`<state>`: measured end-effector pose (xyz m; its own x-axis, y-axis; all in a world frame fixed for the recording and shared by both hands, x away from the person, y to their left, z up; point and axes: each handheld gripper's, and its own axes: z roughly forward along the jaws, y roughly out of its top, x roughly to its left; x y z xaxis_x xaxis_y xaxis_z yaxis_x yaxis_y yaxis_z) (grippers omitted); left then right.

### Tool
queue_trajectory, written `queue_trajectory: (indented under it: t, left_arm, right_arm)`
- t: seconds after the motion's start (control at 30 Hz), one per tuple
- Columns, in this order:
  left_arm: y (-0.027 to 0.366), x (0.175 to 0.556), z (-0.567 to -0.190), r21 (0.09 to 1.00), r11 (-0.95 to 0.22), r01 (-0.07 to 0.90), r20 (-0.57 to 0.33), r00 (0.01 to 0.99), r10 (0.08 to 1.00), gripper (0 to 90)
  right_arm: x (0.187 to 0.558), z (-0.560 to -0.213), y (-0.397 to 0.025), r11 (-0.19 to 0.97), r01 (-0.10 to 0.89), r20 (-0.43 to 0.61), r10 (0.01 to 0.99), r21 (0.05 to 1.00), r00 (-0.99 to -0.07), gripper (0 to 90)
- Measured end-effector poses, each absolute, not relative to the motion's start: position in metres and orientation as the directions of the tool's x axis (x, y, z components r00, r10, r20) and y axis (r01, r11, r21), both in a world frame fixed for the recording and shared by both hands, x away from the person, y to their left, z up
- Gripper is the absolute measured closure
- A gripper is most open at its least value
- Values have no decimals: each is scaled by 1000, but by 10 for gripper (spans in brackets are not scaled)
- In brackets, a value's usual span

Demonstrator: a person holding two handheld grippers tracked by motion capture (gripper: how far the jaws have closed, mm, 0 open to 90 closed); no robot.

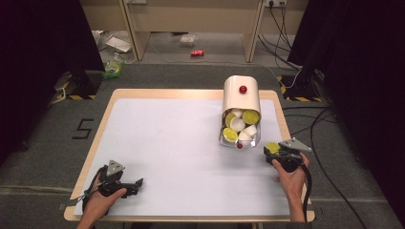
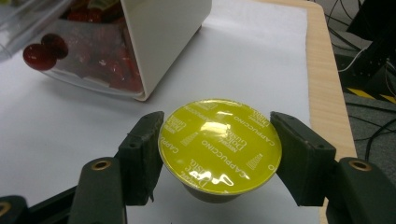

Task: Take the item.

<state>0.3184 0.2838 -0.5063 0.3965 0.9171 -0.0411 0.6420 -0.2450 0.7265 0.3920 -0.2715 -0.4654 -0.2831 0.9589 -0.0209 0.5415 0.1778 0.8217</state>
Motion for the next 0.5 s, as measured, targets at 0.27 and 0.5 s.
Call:
queue_trajectory:
  t: [0.27,0.5]
  left_arm:
    - [284,318,-506,727,-245,642,-41,396,917,0]
    - [284,318,-506,726,-245,642,-41,397,917,0]
  right_arm:
    - [393,-469,-269,191,548,-31,957,814,-289,380]
    - [394,-472,-268,199,557,-32,955,807,-294,380]
